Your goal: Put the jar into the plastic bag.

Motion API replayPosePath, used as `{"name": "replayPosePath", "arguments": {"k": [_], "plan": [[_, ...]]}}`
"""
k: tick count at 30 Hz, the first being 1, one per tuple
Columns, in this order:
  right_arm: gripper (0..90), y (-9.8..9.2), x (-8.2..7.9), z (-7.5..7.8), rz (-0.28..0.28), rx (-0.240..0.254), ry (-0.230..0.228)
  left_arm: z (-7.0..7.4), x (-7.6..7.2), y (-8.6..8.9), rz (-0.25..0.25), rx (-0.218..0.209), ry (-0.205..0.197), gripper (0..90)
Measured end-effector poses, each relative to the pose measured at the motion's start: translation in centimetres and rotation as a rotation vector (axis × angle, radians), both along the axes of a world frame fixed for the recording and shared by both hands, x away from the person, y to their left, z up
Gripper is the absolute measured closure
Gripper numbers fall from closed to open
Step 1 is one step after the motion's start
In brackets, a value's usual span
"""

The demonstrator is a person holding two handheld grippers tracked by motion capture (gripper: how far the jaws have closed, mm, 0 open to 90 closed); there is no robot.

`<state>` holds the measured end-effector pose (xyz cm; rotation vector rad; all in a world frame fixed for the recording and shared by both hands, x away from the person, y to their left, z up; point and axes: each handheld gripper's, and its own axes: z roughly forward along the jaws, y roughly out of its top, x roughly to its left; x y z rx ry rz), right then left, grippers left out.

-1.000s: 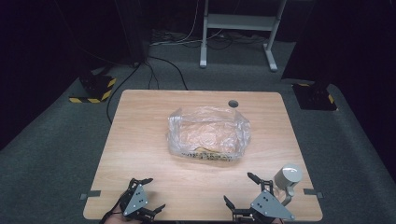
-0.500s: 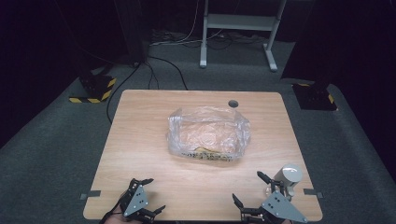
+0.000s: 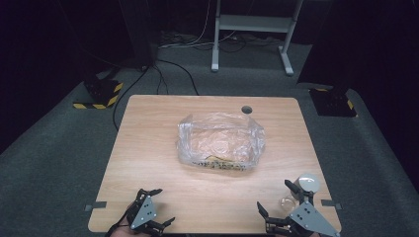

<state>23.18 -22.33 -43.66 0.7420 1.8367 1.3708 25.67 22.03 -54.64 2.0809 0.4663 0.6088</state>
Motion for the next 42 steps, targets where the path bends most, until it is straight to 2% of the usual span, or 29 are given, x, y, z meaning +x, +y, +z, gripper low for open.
{"name": "replayPosePath", "arguments": {"k": [21,42], "plan": [[0.2,-3.0,0.1,0.7,-0.084,0.024,-0.019,0.0,-0.1,0.0,-0.009,0.006,-0.005,1.9],[0.3,-5.4,0.4,0.6,-0.175,0.014,-0.022,0.0,-0.1,-0.1,-0.017,0.015,-0.010,1.9]]}}
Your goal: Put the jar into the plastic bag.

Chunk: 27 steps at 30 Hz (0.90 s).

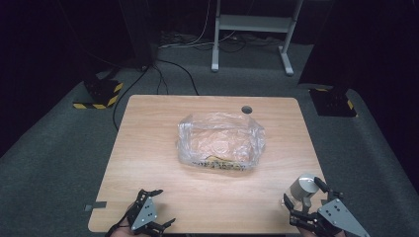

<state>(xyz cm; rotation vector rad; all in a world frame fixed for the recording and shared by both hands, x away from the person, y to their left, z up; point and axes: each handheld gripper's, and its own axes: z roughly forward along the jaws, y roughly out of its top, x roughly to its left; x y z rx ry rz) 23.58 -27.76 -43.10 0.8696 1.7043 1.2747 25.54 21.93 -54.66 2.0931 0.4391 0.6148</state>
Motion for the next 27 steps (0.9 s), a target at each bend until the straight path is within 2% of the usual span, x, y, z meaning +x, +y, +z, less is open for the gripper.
{"name": "replayPosePath", "arguments": {"k": [9,16,27], "plan": [[0.3,-1.1,0.0,0.1,-0.029,0.016,-0.003,0.0,0.0,0.0,-0.002,-0.001,0.001,1.9],[0.3,-1.4,0.4,-0.4,-0.037,0.024,0.016,0.0,0.0,0.0,-0.002,-0.001,0.001,1.9],[0.4,-2.1,1.3,-1.8,-0.049,0.079,0.062,0.0,0.0,0.0,-0.006,0.004,-0.002,1.9]]}}
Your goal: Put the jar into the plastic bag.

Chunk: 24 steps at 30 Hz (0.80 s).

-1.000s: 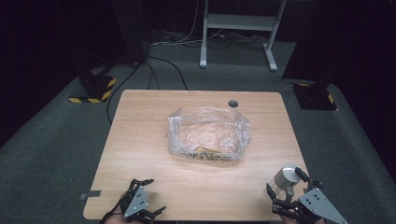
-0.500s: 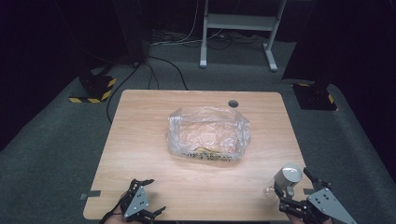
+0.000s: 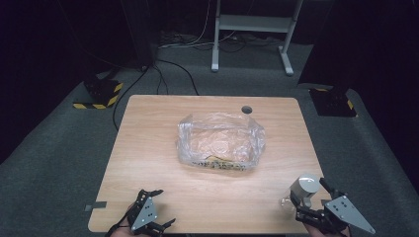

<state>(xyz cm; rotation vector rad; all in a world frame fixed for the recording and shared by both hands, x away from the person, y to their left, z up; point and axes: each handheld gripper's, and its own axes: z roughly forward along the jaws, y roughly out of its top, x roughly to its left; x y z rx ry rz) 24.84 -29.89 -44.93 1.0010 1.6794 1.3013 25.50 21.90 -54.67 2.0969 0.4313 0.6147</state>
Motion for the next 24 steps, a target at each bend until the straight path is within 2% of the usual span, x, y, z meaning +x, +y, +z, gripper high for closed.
{"name": "replayPosePath", "arguments": {"k": [9,15,18,24], "plan": [[3.5,-0.5,0.6,-1.1,-0.023,0.058,0.032,0.0,0.0,0.0,-0.001,0.001,-0.001,1.9],[12.8,-1.1,0.7,-1.4,-0.031,0.127,0.046,0.0,0.0,0.0,-0.004,0.003,-0.003,1.9],[17.7,-1.1,0.6,-1.6,-0.027,0.147,0.046,0.0,0.0,-0.1,-0.005,0.003,-0.002,1.9],[23.1,-0.6,0.5,-1.6,-0.042,0.141,0.037,0.0,0.0,-0.1,-0.007,0.006,-0.002,1.9]]}}
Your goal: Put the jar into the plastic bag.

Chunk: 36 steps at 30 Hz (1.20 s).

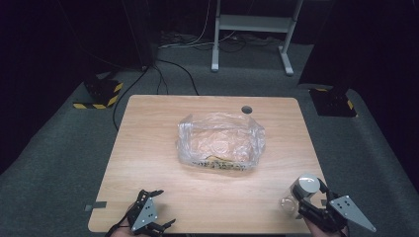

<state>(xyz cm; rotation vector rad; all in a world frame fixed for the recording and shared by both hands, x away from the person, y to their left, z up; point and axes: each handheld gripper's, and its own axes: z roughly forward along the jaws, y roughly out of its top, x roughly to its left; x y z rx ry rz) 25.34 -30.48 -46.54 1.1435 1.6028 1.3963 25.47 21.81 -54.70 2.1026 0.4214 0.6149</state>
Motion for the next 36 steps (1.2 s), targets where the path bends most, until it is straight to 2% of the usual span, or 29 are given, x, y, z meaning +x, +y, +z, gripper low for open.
{"name": "replayPosePath", "arguments": {"k": [4,7,12,14,27,32,36], "plan": [[27.3,0.3,-0.1,0.0,-0.034,-0.014,-0.003,0.0,0.0,0.0,-0.003,0.004,-0.002,1.9],[31.3,0.6,-0.2,0.0,-0.036,-0.015,-0.006,0.0,-0.1,-0.1,-0.005,0.009,-0.005,1.9],[32.7,0.9,-0.3,0.1,-0.033,-0.033,-0.009,0.0,-0.1,-0.1,-0.005,0.011,-0.006,1.9],[32.7,1.0,-0.3,0.1,-0.024,-0.043,-0.014,0.0,-0.1,-0.1,-0.006,0.012,-0.005,1.9],[32.7,2.8,-0.1,0.7,0.043,-0.029,-0.026,0.0,-0.1,-0.2,-0.010,0.018,-0.006,1.9],[32.7,3.7,0.1,0.8,0.059,-0.026,-0.032,0.0,0.0,-0.1,-0.010,0.015,-0.004,1.9],[32.7,5.0,0.5,1.0,0.093,-0.023,-0.036,0.0,0.0,0.0,-0.007,0.005,-0.003,1.9]]}}
